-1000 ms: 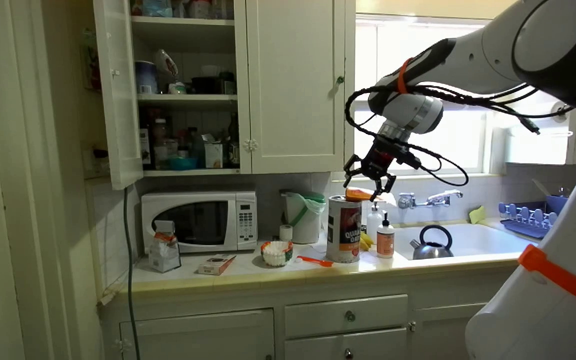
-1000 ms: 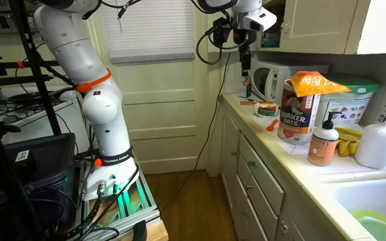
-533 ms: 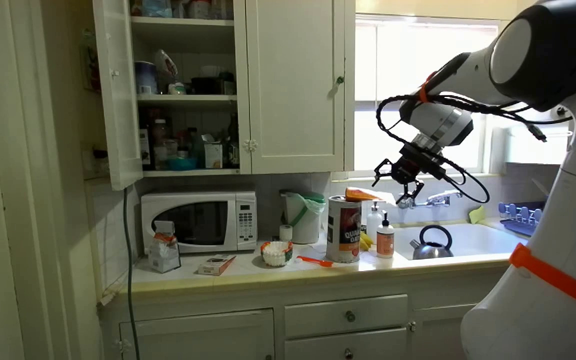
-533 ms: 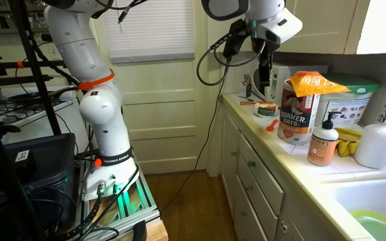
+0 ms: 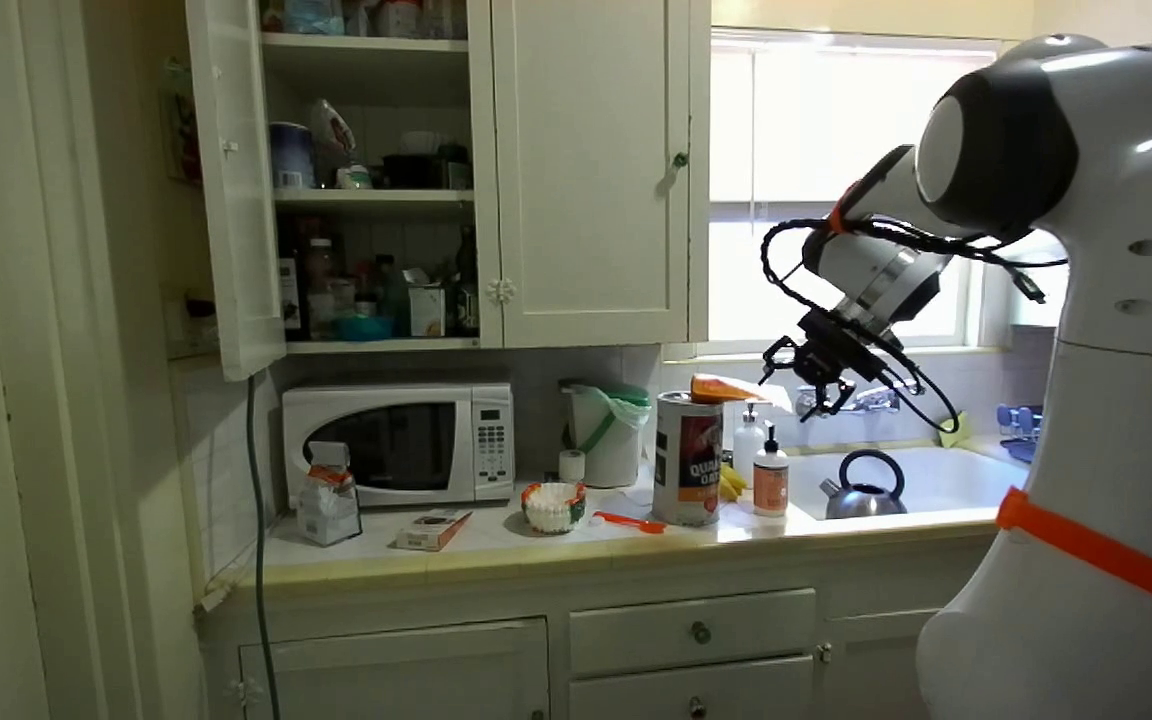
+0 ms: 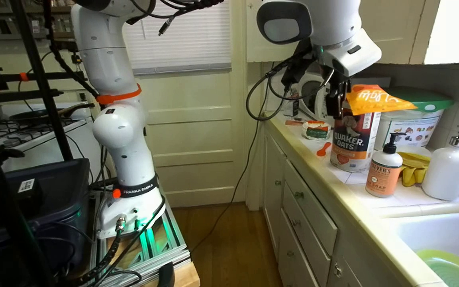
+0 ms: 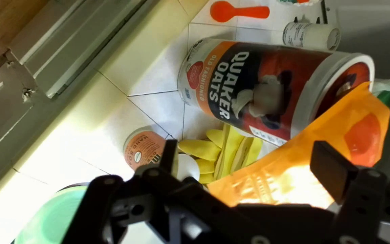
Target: Place the orange packet upright.
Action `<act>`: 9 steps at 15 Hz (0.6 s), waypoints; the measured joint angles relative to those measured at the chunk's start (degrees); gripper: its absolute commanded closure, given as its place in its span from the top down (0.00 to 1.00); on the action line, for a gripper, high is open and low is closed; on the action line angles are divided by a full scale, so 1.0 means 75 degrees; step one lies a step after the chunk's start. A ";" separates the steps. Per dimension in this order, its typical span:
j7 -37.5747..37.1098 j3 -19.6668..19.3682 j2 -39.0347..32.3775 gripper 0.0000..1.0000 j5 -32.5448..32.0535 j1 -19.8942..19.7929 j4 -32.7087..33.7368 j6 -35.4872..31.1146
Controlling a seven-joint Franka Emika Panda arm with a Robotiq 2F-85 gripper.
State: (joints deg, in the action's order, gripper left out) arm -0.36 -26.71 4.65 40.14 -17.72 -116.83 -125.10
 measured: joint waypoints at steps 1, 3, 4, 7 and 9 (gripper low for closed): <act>-0.0100 0.0012 -0.0146 1.00 0.0089 -0.0037 0.0063 -0.0017; -0.0264 0.0046 -0.0400 0.80 0.0345 -0.0090 0.0187 -0.0053; -0.0334 0.0074 -0.0502 0.75 0.0504 -0.0116 0.0228 -0.0107; -0.0445 0.0152 -0.0706 0.50 0.0936 -0.0213 0.0373 -0.0239; -0.0470 0.0167 -0.0749 0.35 0.1139 -0.0280 0.0452 -0.0249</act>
State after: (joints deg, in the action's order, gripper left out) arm -3.89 -25.45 -0.96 48.68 -19.82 -113.43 -126.97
